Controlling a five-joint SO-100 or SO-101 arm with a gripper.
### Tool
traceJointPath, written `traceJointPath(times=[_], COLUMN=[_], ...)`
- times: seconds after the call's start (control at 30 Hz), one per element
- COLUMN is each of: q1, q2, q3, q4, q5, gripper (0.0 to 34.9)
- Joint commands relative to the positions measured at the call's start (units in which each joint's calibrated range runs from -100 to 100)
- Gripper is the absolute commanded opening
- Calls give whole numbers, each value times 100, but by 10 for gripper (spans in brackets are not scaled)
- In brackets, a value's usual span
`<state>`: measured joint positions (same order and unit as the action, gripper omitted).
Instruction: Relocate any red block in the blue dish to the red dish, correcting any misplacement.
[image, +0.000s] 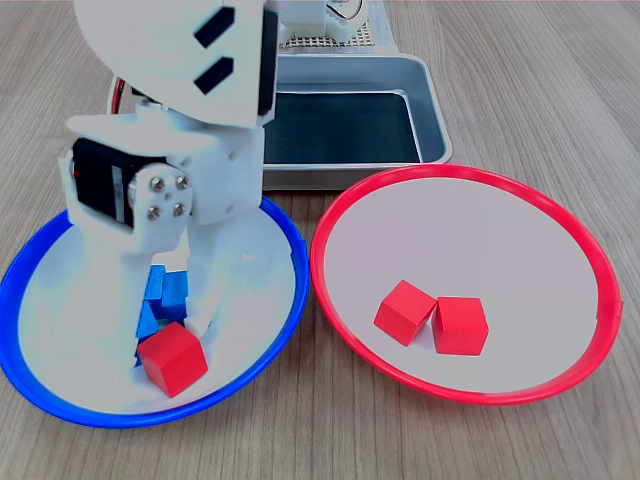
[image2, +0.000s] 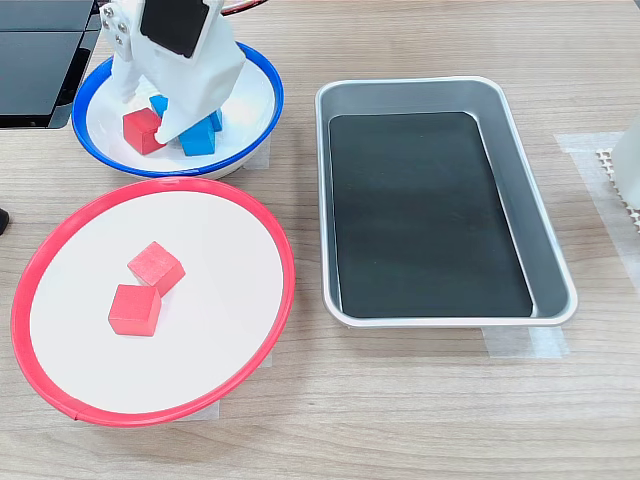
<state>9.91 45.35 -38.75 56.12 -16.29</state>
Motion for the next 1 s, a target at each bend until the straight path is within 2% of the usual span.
traceJointPath(times=[0.0,0.77,0.87,0.93,0.97], q1=[30,21,21,21,30], q2=[-54,57,49,40,23], q3=[10,329,329,338,347], q4=[-127,-391,-424,-440,-457], q5=[-49,-215,-215,-215,-215], gripper=[137,119,100,75,48])
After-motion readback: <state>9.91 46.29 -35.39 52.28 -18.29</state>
